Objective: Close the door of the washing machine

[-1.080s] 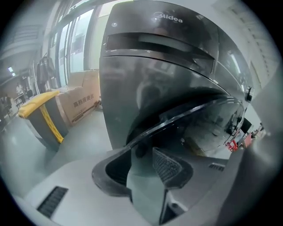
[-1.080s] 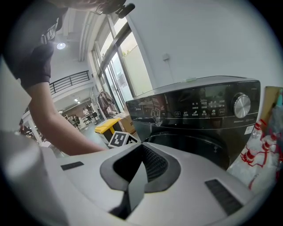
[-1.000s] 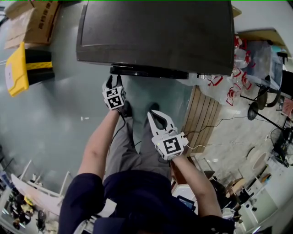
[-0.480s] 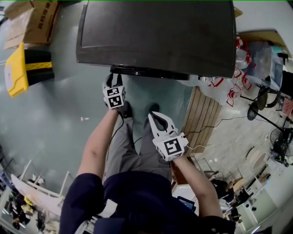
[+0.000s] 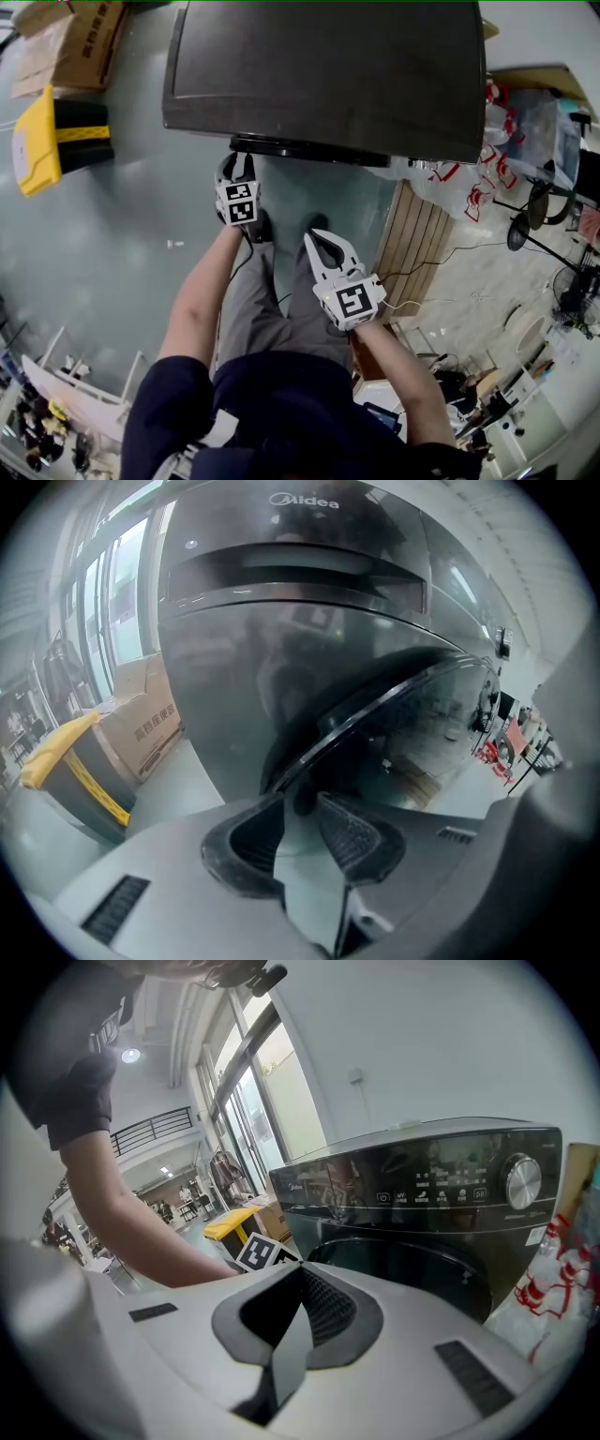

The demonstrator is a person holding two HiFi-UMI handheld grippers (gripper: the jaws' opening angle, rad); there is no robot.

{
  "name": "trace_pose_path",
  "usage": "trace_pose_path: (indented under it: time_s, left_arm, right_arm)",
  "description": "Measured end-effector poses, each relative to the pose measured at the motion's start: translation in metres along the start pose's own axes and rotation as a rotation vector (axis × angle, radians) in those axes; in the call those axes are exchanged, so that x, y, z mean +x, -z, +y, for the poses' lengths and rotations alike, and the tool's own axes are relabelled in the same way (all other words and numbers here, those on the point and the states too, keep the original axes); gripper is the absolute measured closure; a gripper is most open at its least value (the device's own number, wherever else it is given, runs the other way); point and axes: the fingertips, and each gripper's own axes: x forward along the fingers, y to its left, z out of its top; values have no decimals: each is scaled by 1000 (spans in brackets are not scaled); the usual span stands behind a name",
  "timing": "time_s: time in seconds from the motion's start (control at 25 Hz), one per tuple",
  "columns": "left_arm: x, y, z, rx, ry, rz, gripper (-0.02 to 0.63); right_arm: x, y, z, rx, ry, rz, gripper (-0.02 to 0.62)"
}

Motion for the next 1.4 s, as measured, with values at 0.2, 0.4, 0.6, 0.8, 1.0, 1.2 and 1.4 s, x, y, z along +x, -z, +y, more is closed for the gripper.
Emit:
trace_pose_path:
  time_s: [0.2,0.4,0.6,0.8,1.0,1.2,1.4]
  left_arm:
    - [-11,-8,-6,98,19,-24,479]
    - [-38,-33,-18,210,48,-113,479]
    - [-74,-60,-33,269,82,-204,483]
    - [-116,-93,-39,265,91,-302,506]
    - [-161,-130,-44,247,112,-397,532]
    - [-198,-158,-49,251,136,-480,557]
    - [-234,-182,-47,234,149,-557,568]
  right_arm:
    - [-2,-6,-4,-18,16,-16,575]
    - [-8,-19,-16,-18,60,-55,575]
    - [-20,-37,-20,-23,91,-100,575]
    - [-35,-60,-23,-30,116,-153,575]
    - [-56,-90,-31,-42,155,-214,575]
    - [-78,-116,-39,-73,201,-277,575]
    - [-99,-135,-42,-93,236,-320,575]
